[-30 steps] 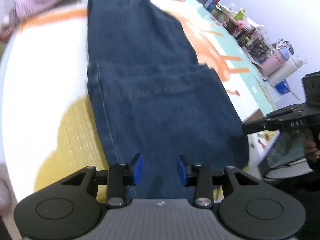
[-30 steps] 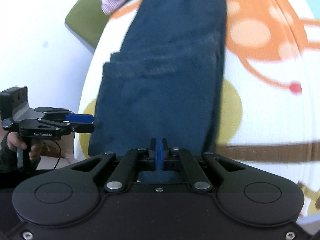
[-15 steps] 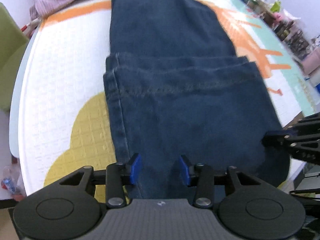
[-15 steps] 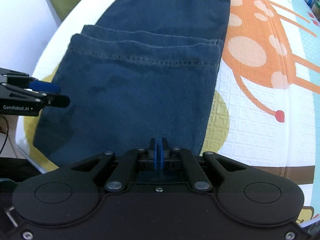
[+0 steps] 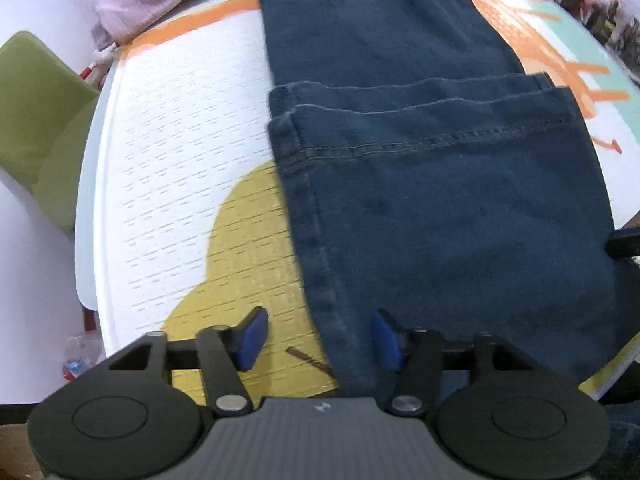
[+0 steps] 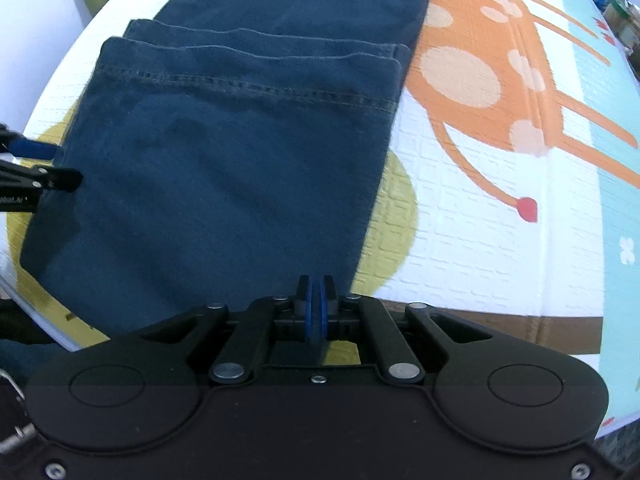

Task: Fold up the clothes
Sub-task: 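Grasp the jeans hem edge with both grippers side by side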

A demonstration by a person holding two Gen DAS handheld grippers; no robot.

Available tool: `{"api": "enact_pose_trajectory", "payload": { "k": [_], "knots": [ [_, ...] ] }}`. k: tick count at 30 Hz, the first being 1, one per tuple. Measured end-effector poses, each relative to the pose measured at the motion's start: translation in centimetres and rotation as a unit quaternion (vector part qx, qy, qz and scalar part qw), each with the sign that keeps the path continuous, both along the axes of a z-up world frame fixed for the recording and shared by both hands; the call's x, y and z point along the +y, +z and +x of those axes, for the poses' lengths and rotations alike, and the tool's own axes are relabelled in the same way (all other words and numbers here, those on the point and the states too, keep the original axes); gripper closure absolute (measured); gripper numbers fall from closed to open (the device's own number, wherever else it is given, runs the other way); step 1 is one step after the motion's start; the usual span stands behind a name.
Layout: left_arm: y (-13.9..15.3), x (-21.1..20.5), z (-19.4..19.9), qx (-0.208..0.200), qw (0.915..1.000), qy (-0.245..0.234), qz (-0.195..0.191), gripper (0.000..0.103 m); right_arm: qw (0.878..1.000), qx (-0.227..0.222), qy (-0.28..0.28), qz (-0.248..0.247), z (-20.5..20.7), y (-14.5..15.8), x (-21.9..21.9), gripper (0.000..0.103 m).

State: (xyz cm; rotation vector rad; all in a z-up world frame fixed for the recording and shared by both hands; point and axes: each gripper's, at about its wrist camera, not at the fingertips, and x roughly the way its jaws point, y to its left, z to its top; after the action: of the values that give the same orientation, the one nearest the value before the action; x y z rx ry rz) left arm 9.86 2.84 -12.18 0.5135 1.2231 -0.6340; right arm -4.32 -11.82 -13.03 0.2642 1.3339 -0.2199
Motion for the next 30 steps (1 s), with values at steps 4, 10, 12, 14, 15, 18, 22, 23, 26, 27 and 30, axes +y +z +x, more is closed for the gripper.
{"api": "enact_pose_trajectory", "payload": {
  "k": [4,10,12,14,15,18,22,23,26,27,30],
  "knots": [
    [0.6,0.6,0.4,-0.003,0.9999,0.013,0.001,0.043,1.0,0.003,-0.012,-0.004,-0.6,0.4,-0.5,0.098],
    [1.1,0.5,0.3,-0.011,0.9998,0.009,0.012,0.041,0.999,0.004,-0.022,-0.025,-1.2,1.7,-1.0,0.084],
    [1.4,0.8,0.3,-0.01,0.9998,0.009,0.015,0.04,0.999,0.002,-0.025,-0.03,-1.6,2.1,-1.1,0.071],
    [1.6,1.0,0.3,-0.007,0.9998,0.01,0.015,0.039,0.999,-0.004,-0.028,-0.029,-2.0,2.5,-1.1,0.07],
    [1.7,1.1,0.2,-0.004,0.9998,0.01,0.014,0.039,0.999,-0.008,-0.031,-0.022,-2.3,2.7,-1.2,0.07],
    [2.0,1.5,0.0,0.012,0.9998,0.012,0.006,0.037,0.999,-0.018,-0.04,0.002,-3.1,3.2,-1.3,0.065],
    [2.1,2.2,-1.0,0.049,0.9987,0.011,-0.011,0.036,0.999,-0.024,-0.04,0.024,-4.2,3.4,-0.9,0.06],
    [2.0,2.3,-1.3,0.056,0.9983,0.01,-0.011,0.036,0.999,-0.025,-0.039,0.027,-4.4,3.5,-0.7,0.059],
    [1.4,2.6,-1.7,0.08,0.9967,0.009,-0.014,0.036,0.998,-0.026,-0.038,0.039,-5.0,3.2,-0.3,0.056],
    [1.2,2.7,-2.0,0.09,0.9958,0.008,-0.016,0.036,0.998,-0.025,-0.038,0.044,-5.1,3.1,-0.2,0.056],
    [0.4,2.9,-2.6,0.113,0.9933,0.01,-0.018,0.036,0.997,-0.016,-0.041,0.06,-5.7,2.4,0.4,0.054]
  ]
}}
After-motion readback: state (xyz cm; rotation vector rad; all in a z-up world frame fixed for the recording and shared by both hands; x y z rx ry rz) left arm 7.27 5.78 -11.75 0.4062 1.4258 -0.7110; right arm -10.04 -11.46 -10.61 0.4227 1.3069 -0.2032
